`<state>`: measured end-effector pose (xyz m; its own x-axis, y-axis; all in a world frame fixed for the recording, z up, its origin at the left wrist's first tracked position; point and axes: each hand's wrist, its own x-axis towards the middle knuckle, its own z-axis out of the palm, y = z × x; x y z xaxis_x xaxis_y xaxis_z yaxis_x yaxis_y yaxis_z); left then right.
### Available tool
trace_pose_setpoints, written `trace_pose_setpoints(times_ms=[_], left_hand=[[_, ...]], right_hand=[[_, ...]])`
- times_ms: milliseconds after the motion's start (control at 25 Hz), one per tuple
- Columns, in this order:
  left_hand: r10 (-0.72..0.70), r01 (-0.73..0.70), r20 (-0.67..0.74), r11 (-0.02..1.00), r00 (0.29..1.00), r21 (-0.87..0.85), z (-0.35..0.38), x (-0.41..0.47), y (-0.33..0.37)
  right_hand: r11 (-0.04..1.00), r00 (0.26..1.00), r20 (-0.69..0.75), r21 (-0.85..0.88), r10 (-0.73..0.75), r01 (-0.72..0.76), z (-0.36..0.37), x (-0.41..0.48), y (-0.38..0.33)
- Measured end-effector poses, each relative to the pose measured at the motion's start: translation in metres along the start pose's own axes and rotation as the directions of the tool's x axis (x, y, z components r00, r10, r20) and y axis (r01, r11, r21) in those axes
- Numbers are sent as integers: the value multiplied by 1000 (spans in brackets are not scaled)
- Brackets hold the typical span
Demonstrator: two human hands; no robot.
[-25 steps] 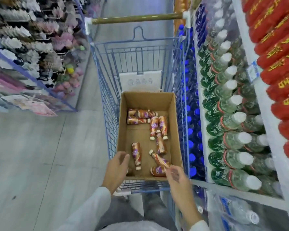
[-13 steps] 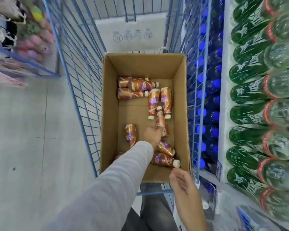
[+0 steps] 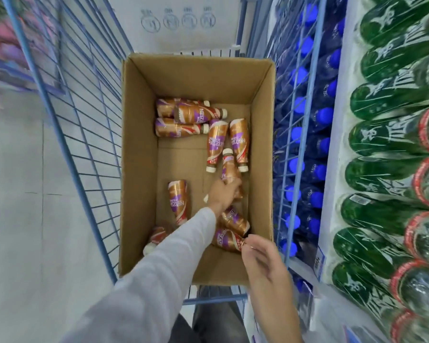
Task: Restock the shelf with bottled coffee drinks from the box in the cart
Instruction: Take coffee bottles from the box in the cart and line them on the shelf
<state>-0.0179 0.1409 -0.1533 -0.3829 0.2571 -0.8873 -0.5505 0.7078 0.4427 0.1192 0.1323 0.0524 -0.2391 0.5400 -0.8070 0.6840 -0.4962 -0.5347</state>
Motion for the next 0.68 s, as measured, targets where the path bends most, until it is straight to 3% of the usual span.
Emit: trace_pose_setpoints(times_ms=[120,240,360,480,600,680], left_hand=[[14,-1,56,974,998,-225,-49,-48,7],[14,6,65,951,998,-309,-102,-91,-3],[2,6,28,955,1000,-297,-142,-130,-19],[-15,12,-7,952,1000,-305,-168,-160,-39],[-12,15,10,952,1000,-306,-176,-178,-52],[-34,33,2,951,999,-308,-177,-185,-57]], right_hand=[[996,1000,6,-83,-25,26,0,20,-13],[942,998,49,-334,-33,47,19,71,-16],[801,983,118,-597,139,-42,47,143,-5],[579,935,140,-811,326,-81,69,186,25],[439,912,163,-898,377,-21,75,210,50],[429,901,250,-899,354,81,76,215,54]])
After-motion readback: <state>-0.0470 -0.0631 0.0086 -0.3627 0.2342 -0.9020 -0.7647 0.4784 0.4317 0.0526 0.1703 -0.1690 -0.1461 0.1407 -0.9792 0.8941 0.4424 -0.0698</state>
